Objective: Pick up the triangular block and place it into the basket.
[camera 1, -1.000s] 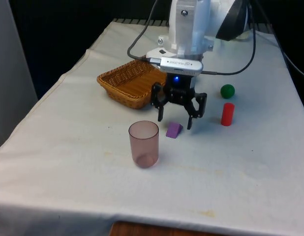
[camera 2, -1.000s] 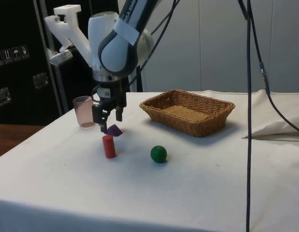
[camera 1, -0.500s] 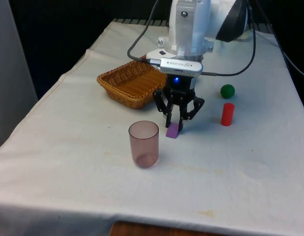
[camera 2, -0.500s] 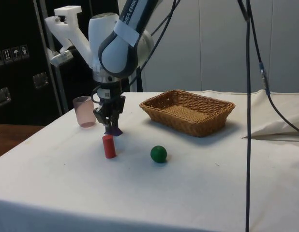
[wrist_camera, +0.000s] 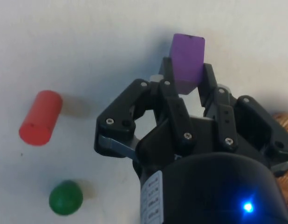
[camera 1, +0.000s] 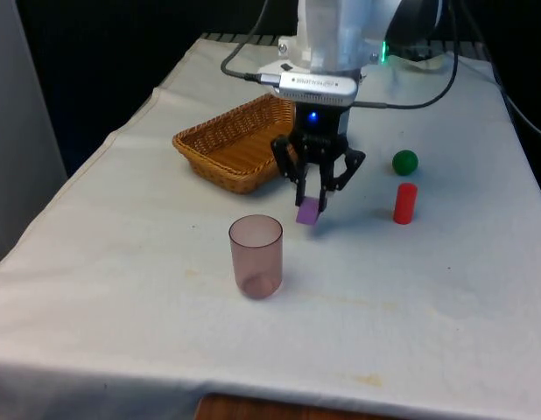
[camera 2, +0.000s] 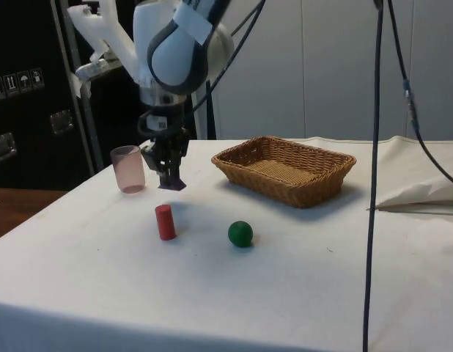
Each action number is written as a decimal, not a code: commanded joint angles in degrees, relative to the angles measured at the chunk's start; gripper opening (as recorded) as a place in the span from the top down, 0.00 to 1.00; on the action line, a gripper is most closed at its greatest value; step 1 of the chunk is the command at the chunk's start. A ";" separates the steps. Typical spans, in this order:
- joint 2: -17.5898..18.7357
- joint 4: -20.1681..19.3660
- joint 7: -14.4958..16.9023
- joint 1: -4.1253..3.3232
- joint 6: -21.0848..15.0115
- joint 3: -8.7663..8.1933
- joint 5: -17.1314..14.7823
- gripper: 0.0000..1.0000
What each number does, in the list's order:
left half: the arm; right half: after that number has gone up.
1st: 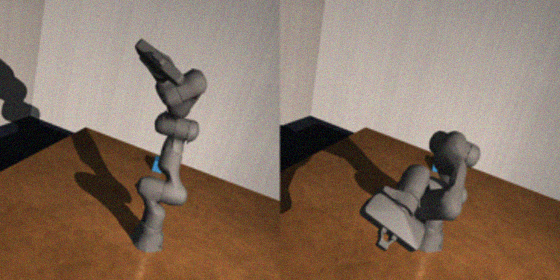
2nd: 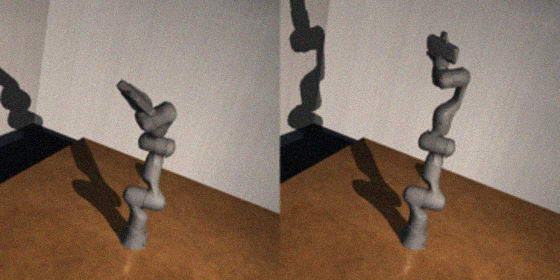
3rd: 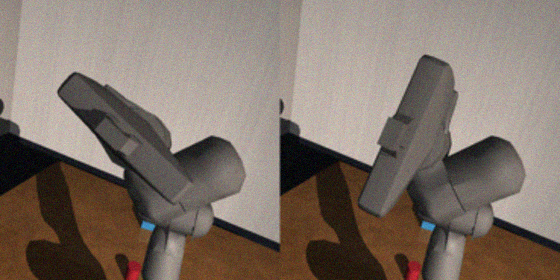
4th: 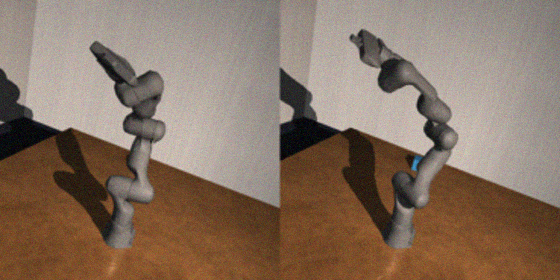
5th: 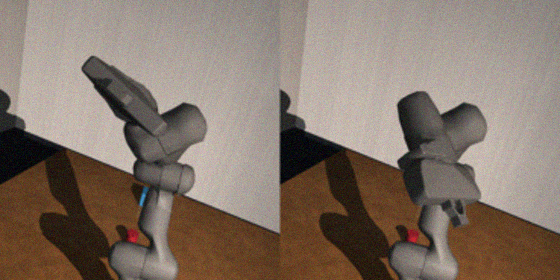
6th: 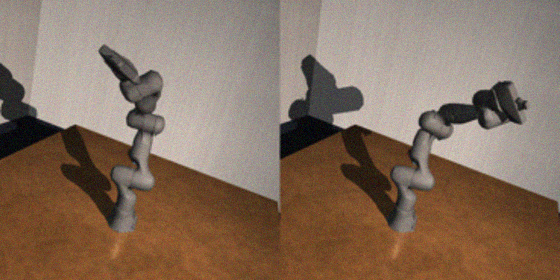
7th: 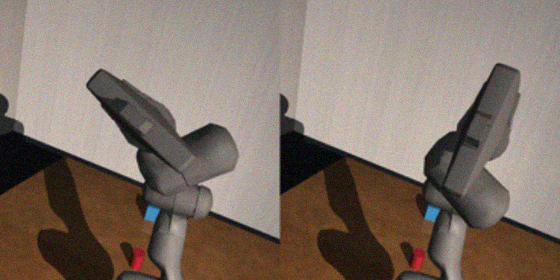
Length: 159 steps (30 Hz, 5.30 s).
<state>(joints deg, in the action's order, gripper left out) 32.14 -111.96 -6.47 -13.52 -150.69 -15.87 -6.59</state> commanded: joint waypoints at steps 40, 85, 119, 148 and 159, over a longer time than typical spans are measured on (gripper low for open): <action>-19.77 -14.84 1.78 -0.06 5.67 -2.64 6.30 0.67; -32.83 -37.07 14.73 0.29 -6.42 -13.18 7.10 0.67; -32.09 -43.32 15.70 0.11 -15.64 -13.92 6.30 0.03; -27.04 -32.31 11.69 -0.29 -10.26 -10.89 4.98 0.00; -23.43 -27.73 9.40 -0.17 -9.74 -9.85 5.79 0.00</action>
